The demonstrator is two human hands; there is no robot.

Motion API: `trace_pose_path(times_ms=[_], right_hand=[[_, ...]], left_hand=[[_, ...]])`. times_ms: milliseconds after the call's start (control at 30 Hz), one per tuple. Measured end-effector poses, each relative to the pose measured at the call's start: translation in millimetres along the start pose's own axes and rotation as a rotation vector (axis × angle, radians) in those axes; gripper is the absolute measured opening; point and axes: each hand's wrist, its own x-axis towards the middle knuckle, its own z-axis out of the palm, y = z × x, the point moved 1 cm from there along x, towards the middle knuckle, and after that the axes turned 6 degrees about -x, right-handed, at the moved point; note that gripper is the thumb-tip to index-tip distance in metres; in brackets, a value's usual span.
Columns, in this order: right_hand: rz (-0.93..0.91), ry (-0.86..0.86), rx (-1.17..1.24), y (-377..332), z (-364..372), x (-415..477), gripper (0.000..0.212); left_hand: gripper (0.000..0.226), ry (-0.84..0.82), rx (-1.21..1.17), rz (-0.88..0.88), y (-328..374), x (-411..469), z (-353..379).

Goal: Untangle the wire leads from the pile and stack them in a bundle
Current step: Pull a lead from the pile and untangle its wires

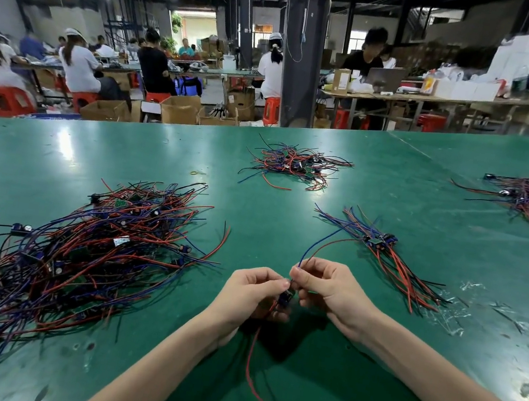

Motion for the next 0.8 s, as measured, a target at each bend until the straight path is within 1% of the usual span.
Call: trace_pose_path(times_ms=[167, 300, 433, 600, 800], right_hand=[[0.013, -0.001, 0.006, -1.1, -1.0, 1.7, 0.020], [0.008, 0.007, 0.005, -0.7, -1.7, 2.4, 0.020], [-0.021, 0.020, -0.016, -0.2, -1.9, 3.6, 0.016], [-0.051, 0.049, -0.048, -0.5, -3.6, 3.1, 0.015], [-0.040, 0.014, -0.063, -0.2, -3.0, 3.7, 0.017]], left_hand=[[0.021, -0.068, 0.046, -0.063, 4.1, -3.1, -1.7], [0.019, -0.101, 0.039, -0.095, 5.9, -2.9, -2.8], [0.011, -0.082, 0.022, -0.084, 3.8, -3.7, -0.8], [0.013, -0.031, 0.029, -0.030, -0.5, -3.9, 0.2], [0.015, -0.022, 0.024, -0.049, 0.6, -2.3, 0.6]])
